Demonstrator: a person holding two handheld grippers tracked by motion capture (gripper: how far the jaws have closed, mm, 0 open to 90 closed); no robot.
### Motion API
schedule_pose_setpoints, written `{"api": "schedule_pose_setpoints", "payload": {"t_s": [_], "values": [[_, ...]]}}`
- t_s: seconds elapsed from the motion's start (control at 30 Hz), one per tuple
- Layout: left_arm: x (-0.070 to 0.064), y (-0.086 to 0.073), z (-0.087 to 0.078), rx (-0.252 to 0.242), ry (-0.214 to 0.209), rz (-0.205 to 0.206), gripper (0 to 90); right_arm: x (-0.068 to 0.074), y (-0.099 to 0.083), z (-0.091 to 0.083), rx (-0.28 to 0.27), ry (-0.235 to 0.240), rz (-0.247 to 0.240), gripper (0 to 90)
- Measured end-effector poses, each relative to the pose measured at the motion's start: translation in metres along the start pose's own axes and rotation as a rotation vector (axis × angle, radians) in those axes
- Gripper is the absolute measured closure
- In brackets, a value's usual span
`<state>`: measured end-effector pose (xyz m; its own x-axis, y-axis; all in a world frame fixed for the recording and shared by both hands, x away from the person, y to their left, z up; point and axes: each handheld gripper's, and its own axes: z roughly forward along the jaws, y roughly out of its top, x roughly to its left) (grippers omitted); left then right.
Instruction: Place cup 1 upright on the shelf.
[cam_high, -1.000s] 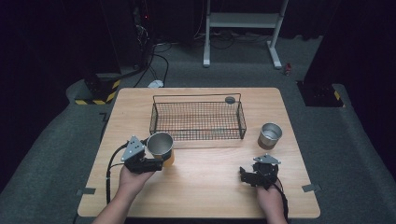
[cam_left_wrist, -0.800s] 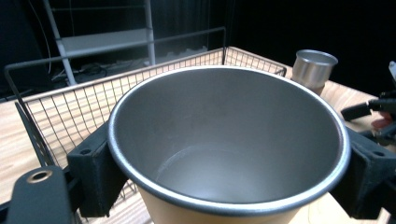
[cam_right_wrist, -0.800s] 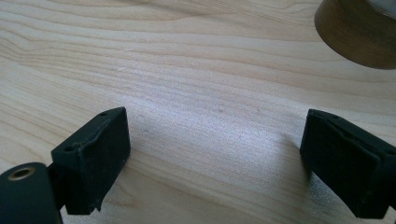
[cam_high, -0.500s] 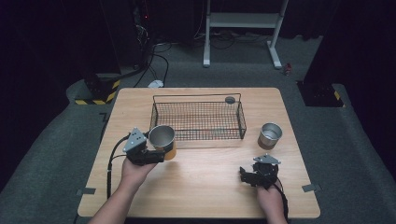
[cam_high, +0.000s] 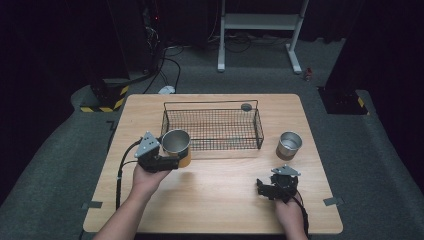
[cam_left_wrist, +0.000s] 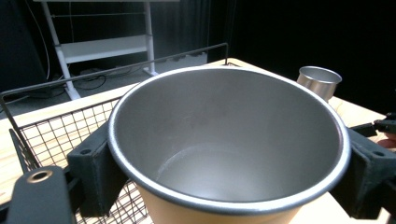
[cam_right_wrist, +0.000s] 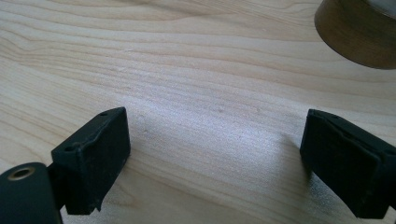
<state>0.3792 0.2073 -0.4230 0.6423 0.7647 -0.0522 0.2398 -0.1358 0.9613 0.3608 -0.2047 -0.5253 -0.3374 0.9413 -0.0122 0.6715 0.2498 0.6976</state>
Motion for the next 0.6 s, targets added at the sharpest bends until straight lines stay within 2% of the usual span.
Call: {"api": "schedule_pose_setpoints", "payload": {"t_s": [0.23, 0.37, 0.6], "values": [[0.0002, 0.0028, 0.0059, 0.000, -0.012, -0.008, 13.3, 0.0000, 0.0000, -0.0002, 0.001, 0.002, 0.002, 8.4], [0.0017, 0.0035, 0.0075, -0.002, -0.005, -0.002, 13.3, 0.0001, -0.0001, -0.0003, 0.001, 0.002, 0.002, 8.4], [0.0079, 0.0062, 0.0104, -0.026, 0.009, -0.033, 13.3, 0.0000, -0.0002, -0.0004, 0.001, 0.003, 0.000, 8.4]]}}
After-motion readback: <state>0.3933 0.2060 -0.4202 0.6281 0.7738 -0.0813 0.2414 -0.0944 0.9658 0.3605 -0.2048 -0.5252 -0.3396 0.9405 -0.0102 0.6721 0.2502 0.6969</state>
